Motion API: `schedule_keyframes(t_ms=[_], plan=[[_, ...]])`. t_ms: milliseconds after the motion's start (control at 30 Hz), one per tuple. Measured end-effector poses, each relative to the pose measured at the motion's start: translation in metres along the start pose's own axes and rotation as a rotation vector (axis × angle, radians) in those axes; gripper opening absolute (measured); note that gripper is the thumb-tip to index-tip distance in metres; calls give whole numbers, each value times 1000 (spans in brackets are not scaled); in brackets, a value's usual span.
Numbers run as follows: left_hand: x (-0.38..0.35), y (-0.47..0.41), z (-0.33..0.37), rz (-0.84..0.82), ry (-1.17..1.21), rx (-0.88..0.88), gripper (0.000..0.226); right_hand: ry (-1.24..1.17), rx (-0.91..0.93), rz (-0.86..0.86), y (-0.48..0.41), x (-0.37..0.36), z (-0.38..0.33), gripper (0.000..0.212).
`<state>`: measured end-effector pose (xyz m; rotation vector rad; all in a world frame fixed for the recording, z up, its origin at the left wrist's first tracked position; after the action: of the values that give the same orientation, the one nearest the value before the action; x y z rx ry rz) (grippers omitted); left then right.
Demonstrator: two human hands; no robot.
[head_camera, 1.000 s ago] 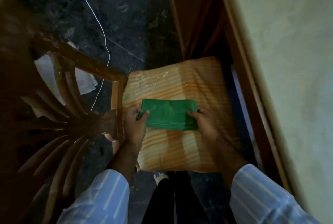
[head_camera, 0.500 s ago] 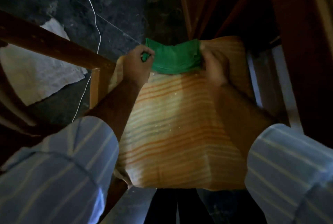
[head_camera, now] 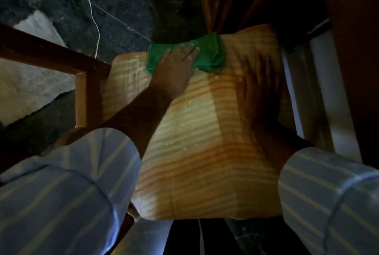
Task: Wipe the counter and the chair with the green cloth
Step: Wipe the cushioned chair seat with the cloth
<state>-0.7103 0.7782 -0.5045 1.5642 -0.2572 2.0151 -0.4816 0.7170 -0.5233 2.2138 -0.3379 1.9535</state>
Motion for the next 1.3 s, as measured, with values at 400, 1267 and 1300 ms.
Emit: schedule_keyframes(t_ms=[400, 1267, 1300], plan=[[-67, 131, 129, -8, -24, -303, 55, 22, -3, 62, -4, -4, 0, 51], [-43, 118, 32, 142, -4, 71, 66, 44, 2, 82, 0, -16, 3, 67], [-53, 147, 45, 119, 17, 105, 70, 40, -2, 80, 0, -16, 2, 66]])
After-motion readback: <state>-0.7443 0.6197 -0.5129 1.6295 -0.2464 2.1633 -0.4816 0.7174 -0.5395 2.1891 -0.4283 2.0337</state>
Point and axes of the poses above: each hand's wrist, its own y-axis away from the middle knuckle, its own x-axis out of the back of the hand, z = x × y, the point moved 2 cm from there along -y, towards the middle knuckle, and after that the axes turned 14 degrees about -x, right-handed, at the moved point
